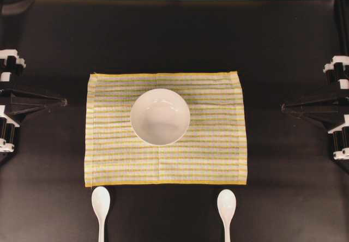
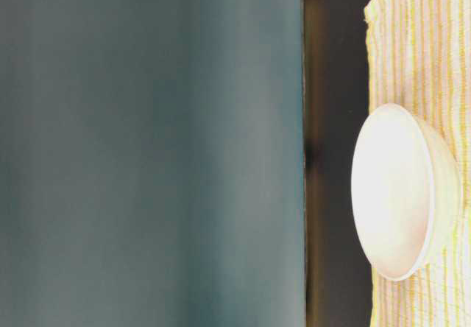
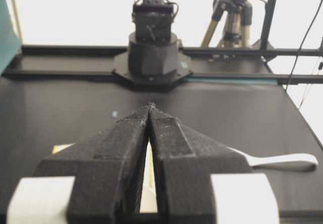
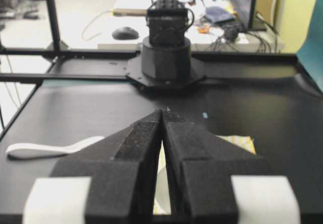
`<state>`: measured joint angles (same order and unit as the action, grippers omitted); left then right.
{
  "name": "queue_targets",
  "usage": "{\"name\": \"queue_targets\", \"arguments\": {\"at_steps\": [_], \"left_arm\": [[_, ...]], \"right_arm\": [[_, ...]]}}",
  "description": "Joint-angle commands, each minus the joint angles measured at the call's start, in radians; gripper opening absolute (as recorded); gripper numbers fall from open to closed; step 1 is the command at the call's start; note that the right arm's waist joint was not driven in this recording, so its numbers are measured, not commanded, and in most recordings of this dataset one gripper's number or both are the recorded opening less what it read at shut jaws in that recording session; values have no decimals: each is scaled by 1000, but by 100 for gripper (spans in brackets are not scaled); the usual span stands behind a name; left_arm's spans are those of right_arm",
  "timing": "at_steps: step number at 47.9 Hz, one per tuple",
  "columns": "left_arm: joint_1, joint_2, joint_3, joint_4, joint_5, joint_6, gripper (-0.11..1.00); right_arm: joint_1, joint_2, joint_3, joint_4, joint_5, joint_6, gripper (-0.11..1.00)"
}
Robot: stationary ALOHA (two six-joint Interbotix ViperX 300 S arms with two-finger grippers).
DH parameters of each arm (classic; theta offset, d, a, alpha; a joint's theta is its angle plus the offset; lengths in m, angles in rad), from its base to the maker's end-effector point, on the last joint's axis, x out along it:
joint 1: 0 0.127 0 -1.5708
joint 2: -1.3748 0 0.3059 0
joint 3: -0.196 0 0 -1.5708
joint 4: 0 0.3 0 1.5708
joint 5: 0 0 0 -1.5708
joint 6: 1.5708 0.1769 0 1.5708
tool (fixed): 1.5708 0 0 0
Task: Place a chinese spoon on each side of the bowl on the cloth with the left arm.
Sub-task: 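Move the left gripper down to the right-hand white spoon below the cloth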
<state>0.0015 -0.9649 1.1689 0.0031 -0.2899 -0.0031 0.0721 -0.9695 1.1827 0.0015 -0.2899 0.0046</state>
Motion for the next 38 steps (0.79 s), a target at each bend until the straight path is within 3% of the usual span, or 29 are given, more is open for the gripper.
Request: {"name": "queue_targets", "arguments": {"at_steps": [1,4,11,14,18,24,29,33,38], "left_arm": [[-11,11,0,43,11,-26,5],[-11,15,2,43,34,-31,12],[-12,17,-2,43,64,-58,54],[-15,23,-9,43,55,-100,56],[-18,63,-17,43,35,-193,47],[-28,190,-32,43,31,-382,22],[-41,298,-61,43,17,-489,2],[-54,382,-94,43,-5,-549,1],[-84,494,-158,43,-15,-600,1]], "right_arm": [[0,6,-11,2,-9,-5,3],[0,0,2,2,-8,-8,11],[0,-26,25,3,-8,-2,53],[0,-35,29,5,-5,0,66],[0,-43,29,8,9,2,58],[0,-41,31,9,38,2,32],[0,-41,31,9,51,2,11],[0,-44,31,9,61,2,1],[0,-46,31,9,74,2,0]]}}
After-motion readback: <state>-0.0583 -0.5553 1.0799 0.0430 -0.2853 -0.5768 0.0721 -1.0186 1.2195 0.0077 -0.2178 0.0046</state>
